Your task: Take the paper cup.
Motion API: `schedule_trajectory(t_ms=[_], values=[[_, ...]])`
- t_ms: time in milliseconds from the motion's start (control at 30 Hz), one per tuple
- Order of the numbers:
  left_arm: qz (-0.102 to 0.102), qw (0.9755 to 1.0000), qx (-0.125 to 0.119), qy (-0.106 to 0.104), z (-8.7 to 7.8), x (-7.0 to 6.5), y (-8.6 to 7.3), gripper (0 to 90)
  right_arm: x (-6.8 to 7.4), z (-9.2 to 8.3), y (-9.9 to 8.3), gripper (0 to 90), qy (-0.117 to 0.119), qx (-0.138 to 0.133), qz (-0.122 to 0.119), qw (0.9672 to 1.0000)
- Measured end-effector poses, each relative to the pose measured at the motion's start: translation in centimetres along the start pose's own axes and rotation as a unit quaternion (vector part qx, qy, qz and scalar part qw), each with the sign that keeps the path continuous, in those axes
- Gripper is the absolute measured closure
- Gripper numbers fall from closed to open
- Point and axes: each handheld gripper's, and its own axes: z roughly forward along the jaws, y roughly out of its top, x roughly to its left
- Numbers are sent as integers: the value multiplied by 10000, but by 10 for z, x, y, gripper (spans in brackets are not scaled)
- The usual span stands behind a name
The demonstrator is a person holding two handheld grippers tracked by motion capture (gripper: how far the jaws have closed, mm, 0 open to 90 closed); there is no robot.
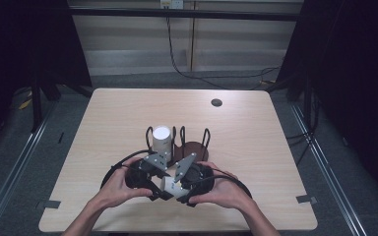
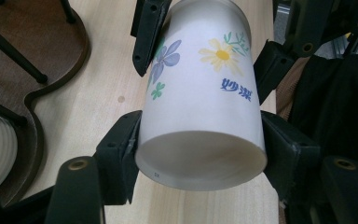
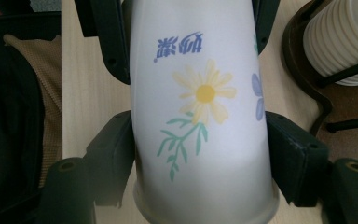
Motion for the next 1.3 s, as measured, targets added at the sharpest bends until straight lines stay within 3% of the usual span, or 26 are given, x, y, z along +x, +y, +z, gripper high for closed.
schedule_trajectory(t_ms=[267,500,733,967,1300], values=[[4,10000,-36,-3,-2,-1,-1,368,-2,-2,-2,265,59,-203,7,9998],[-45,9999,-92,81,-8,0,-2,368,-6,-8,-8,159,66,-553,209,9982],[-18,9997,-157,178,-13,-1,-4,368,-9,-10,-12,156,60,-748,320,9967],[-123,9992,-257,290,-16,-1,-13,367,-11,-12,-14,152,109,-920,464,9946],[-287,9971,-582,395,-25,2,-25,366,-13,-19,-21,145,119,-1241,697,9897]])
